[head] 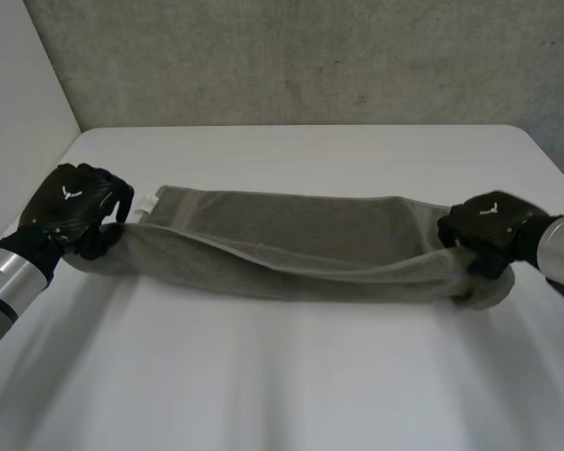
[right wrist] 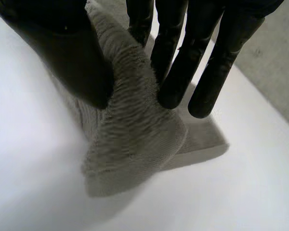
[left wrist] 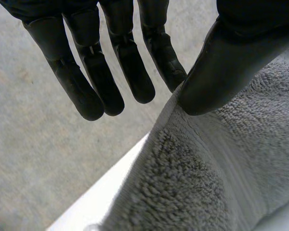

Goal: Fold the towel.

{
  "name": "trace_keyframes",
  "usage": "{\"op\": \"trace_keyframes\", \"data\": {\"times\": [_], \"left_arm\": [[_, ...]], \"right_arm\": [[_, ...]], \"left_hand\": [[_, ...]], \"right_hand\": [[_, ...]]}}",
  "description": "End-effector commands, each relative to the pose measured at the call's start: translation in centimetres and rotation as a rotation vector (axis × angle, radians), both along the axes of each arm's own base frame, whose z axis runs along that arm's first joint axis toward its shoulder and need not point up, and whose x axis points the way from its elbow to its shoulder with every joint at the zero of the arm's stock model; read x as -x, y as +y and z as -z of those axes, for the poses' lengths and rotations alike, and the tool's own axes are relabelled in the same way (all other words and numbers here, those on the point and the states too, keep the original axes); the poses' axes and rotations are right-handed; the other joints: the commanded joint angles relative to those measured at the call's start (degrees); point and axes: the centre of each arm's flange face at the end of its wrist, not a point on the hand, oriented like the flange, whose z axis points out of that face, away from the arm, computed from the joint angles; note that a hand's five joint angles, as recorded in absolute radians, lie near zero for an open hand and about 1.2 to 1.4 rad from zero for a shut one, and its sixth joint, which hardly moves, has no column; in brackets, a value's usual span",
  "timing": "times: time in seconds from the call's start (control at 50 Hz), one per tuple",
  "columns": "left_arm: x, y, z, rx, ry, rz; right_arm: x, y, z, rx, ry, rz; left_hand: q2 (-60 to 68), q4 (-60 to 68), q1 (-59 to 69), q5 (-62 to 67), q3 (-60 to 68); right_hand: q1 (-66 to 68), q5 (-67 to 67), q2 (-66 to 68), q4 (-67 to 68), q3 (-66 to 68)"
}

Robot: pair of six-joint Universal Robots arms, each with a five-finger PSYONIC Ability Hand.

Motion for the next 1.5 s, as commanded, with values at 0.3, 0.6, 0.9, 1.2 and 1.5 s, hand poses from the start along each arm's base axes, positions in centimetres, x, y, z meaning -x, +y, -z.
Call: {"op": "trace_keyframes", "data": {"times": [0.3,0.6,0.9,1.2,1.5], "left_arm": [[-0.2,-0.1,1.8,-0.059,0.001,-0.011],[0.0,0.3,2.0,-0.070,0.001,-0.007],[0.1,0.6,2.0,-0.071,0.000,-0.004],[0.2,3.1,-4.6,0.081,0.000,-0.003],[0.4,5.2,-6.4,0.068,0.001,0.006]], "right_arm": [[2.3,0.9,5.6,-0.186,-0.022,0.106],[3.2,0.1,4.8,-0.159,-0.023,0.130],[3.8,0.2,3.8,-0.124,-0.020,0.152],[4.5,1.3,-5.6,0.190,-0.038,0.165],[4.3,3.2,-6.6,0.184,0.117,0.079]], "left_hand": [[1.8,2.0,2.3,1.5,0.6],[1.8,2.0,2.3,1.5,0.6],[1.8,2.0,2.3,1.5,0.6],[1.8,2.0,2.3,1.5,0.6],[1.8,2.0,2.3,1.5,0.6]], "right_hand": [[-14.4,-14.5,-15.0,-15.0,-15.0],[-15.1,-15.2,-15.7,-15.7,-15.7],[24.6,24.4,24.0,23.9,24.0],[24.6,24.4,24.0,23.9,24.0],[24.6,24.4,24.0,23.9,24.0]]}}
